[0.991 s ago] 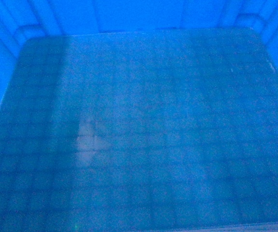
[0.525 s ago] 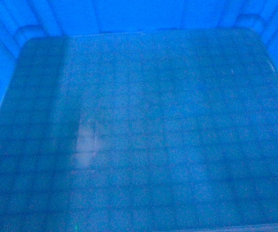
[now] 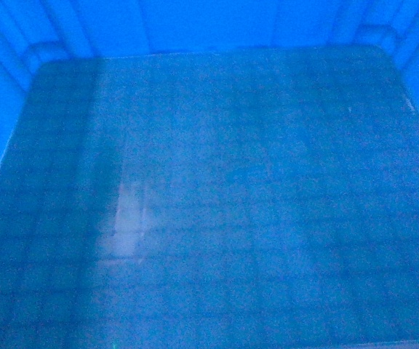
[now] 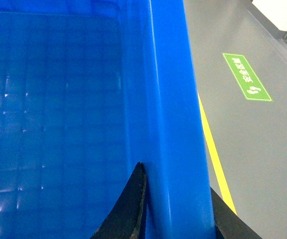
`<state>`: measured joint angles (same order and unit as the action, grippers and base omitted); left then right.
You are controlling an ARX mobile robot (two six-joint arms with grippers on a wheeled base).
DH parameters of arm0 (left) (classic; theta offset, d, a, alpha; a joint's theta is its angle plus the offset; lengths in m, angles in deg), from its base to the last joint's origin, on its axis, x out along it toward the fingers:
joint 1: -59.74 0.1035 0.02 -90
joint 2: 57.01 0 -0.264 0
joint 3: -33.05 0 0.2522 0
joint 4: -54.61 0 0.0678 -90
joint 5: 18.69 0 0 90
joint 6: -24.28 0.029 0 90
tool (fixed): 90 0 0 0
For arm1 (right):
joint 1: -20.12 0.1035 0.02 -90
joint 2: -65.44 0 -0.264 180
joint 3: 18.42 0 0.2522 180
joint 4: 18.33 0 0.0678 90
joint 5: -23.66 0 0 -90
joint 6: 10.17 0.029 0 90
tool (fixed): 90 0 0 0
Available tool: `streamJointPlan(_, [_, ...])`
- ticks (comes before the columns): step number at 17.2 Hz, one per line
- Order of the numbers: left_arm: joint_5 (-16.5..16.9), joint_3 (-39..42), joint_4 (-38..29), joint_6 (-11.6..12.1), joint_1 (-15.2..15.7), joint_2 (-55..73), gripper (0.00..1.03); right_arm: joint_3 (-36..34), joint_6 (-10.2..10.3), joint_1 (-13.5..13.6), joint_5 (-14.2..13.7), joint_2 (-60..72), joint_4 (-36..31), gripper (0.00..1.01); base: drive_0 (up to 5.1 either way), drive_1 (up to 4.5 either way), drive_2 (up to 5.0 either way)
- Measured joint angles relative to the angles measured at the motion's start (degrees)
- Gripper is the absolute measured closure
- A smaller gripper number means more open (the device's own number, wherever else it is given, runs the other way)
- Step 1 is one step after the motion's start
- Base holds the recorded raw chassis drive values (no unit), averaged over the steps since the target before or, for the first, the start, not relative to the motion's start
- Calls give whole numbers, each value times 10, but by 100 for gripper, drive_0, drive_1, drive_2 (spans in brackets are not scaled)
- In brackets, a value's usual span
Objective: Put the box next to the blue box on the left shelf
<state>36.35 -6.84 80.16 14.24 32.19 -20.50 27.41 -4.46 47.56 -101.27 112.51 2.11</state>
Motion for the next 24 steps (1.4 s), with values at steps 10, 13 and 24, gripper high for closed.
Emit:
streamJointPlan(10, [0, 0, -2, 0, 0, 1, 91, 0, 0, 0, 0, 0, -2, 85, -3, 397, -403])
streamJointPlan(13, [0, 0, -3, 0, 0, 1, 91, 0, 0, 0, 0, 0, -3, 85, -2, 397, -402])
streamJointPlan(24, [0, 0, -2, 0, 0, 0, 91, 0, 0, 0, 0, 1, -2, 85, 5, 405, -395])
